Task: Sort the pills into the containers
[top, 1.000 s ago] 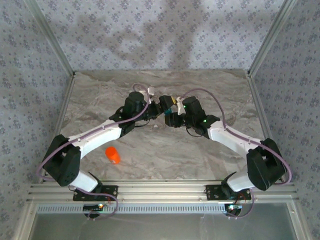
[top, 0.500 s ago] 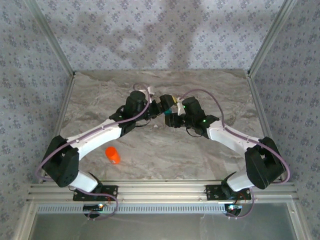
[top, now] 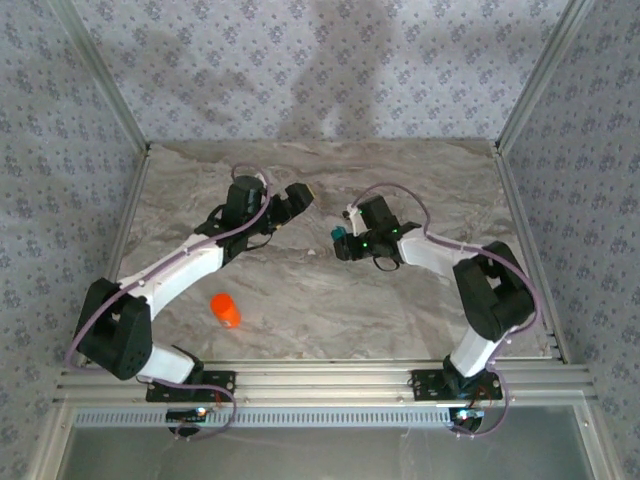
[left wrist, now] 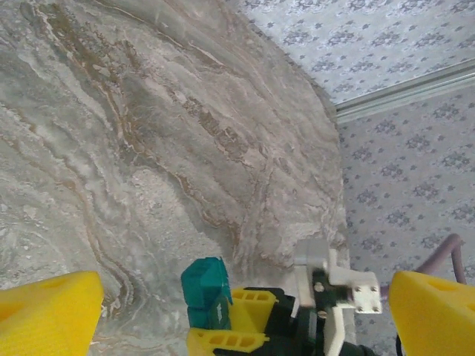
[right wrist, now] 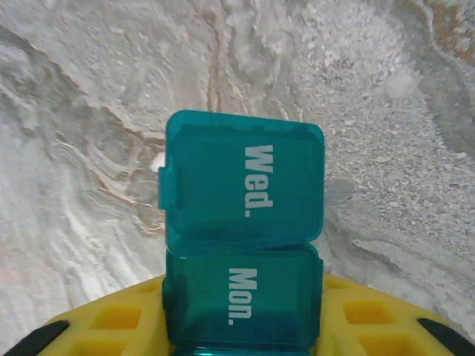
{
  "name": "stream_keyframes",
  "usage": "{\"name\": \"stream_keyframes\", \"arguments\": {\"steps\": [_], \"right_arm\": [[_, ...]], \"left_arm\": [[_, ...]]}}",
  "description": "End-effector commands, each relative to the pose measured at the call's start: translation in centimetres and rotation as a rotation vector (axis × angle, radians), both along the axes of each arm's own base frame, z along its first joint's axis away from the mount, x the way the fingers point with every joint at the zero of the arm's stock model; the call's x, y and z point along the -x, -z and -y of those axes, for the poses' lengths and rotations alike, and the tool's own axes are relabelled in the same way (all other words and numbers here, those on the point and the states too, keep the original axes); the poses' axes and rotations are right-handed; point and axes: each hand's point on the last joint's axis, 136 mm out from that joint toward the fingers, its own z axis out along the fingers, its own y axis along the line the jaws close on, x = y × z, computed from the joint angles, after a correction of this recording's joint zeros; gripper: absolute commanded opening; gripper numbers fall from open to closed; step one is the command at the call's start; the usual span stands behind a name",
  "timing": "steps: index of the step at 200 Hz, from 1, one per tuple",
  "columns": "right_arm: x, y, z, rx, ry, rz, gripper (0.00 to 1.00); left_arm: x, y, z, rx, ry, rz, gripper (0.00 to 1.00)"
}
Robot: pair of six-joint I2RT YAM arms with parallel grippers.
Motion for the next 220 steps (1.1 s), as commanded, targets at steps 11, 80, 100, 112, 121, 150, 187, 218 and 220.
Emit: {"name": "stream_keyframes", "arguments": {"steps": [11,80,100,112,121,150,187,218,220], "right_arm": [[-0.3,1.3,-0.5,0.090,-0.063,0.002,0.23],[1.2,4.9,-0.2,0.268,-0.089,-0.013,0.30],[1.4,5.5,0.0,0.303,-0.092,-0.010,0.34],[1.6,5.6,0.0,0.316,-0.094,-0.009,0.43],[1.6,5.7,0.2,0.331,-0.091,-0.006,0.48],[1.9,5.5,0.8,0.365,-0.083,-0.003,0.58],[2.6,5.4,2.6,0.427,-0.043,-0.011,0.61],[2.8,5.3,4.4,0.472,0.015,-0.031,0.61],[2.8,5.2,4.5,0.474,0.017,-0.032,0.61]], "left_arm": [[-0.1,1.6,-0.3,-0.040,0.027,-0.017,0.98],[-0.7,2.1,0.3,-0.027,0.040,-0.032,0.98],[-0.7,1.8,0.4,-0.024,0.042,-0.028,0.98],[-0.7,1.6,0.3,-0.024,0.041,-0.024,0.98],[-0.7,1.6,0.3,-0.023,0.040,-0.022,0.98],[-0.7,1.2,0.5,-0.017,0.041,-0.016,0.98],[-0.8,0.7,0.7,-0.013,0.048,-0.007,0.98],[-0.8,0.5,0.9,-0.019,0.059,-0.001,0.98],[-0.8,0.5,1.0,-0.020,0.061,0.000,0.98]]}}
